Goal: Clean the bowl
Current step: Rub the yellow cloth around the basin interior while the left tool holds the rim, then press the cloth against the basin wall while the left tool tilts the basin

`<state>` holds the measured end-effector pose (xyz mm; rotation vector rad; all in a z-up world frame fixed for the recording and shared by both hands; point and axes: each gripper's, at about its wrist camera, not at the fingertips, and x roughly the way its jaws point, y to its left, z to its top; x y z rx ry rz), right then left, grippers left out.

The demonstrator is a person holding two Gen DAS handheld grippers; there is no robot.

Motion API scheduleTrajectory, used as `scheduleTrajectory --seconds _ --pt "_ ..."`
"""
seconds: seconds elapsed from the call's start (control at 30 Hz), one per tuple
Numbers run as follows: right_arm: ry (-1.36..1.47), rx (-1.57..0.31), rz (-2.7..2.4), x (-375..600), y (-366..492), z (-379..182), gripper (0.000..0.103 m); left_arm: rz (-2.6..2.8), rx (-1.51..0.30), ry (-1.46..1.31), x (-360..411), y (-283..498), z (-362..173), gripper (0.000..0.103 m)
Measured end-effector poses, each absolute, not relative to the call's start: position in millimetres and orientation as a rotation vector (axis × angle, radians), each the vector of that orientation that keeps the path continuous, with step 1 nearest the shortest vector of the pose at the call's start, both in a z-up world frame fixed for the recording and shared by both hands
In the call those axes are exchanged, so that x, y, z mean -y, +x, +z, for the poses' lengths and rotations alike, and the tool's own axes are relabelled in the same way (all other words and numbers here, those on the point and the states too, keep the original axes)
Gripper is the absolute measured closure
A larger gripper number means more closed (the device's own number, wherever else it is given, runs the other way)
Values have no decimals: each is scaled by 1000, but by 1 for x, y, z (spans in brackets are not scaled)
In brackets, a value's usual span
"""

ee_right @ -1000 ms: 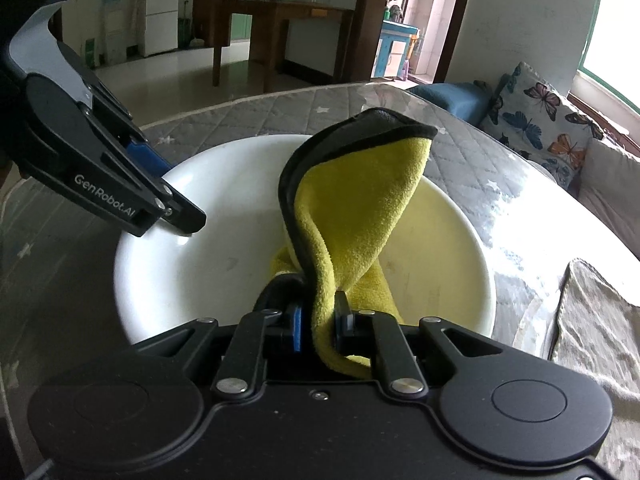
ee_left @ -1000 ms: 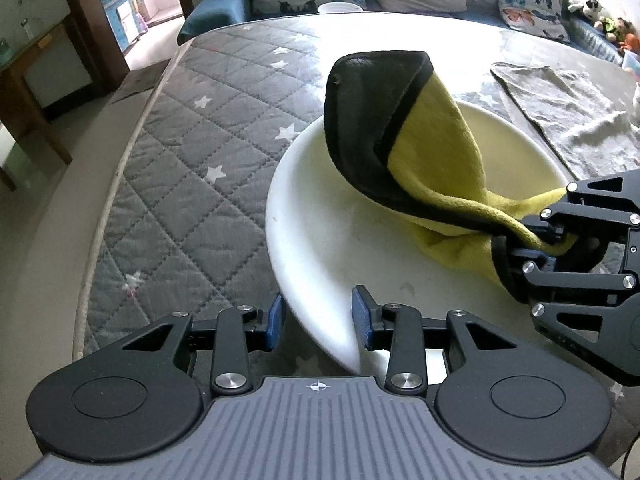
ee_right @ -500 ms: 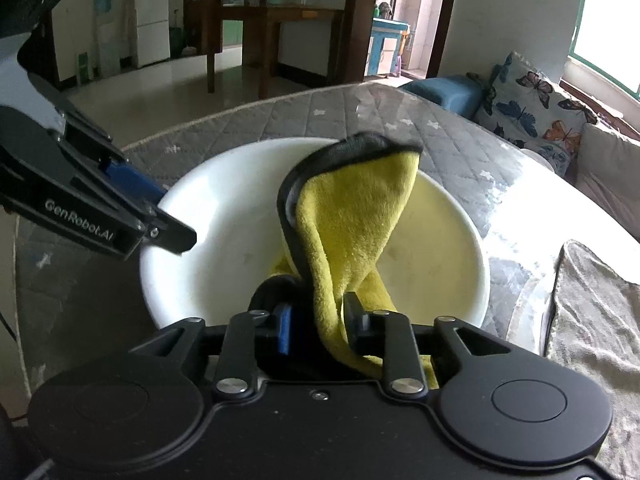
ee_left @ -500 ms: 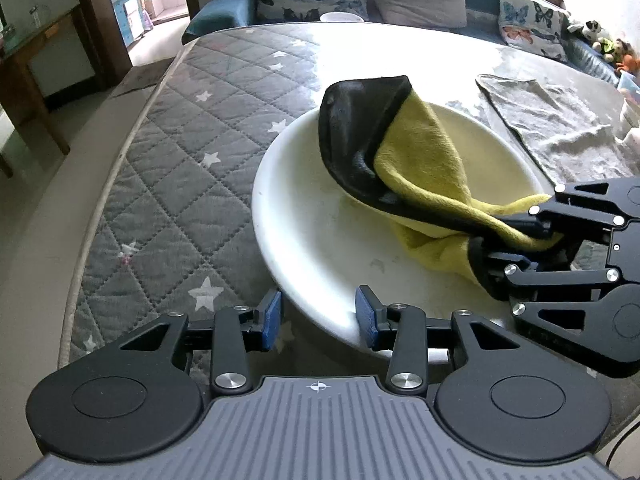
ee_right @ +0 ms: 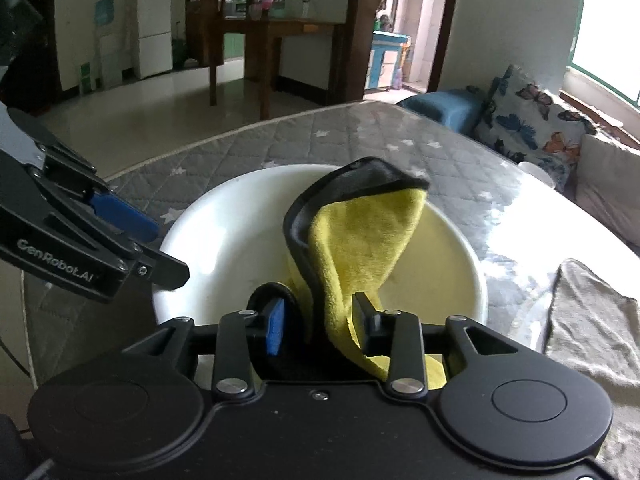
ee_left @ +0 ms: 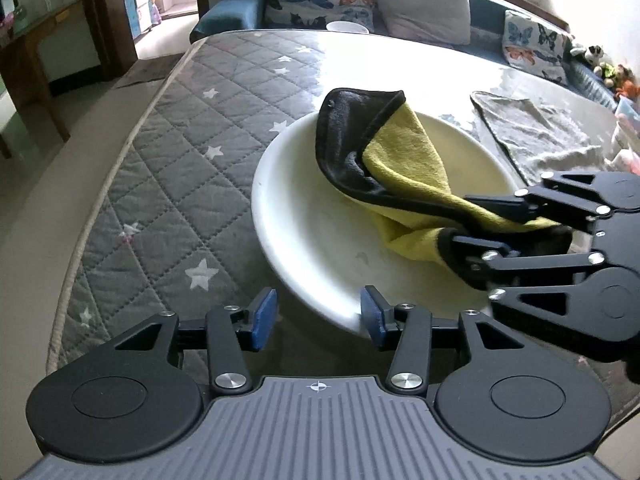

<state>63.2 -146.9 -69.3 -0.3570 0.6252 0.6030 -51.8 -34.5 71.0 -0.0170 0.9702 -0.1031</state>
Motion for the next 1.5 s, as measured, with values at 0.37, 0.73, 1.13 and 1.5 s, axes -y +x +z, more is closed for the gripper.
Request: scheduleTrajectory --seconds 0.37,0.73,1.13,1.5 --pt "-356 -674 623 141 69 -85 86 -108 -962 -54 42 -54 67 58" --pt "-351 -664 630 144 75 -85 86 -68 -982 -146 32 -67 70 57" --pt "-371 -669 649 146 73 -81 86 -93 -990 -252 28 -61 64 67" --pt "-384 -666 664 148 73 -81 85 -81 -991 -241 28 -51 62 70"
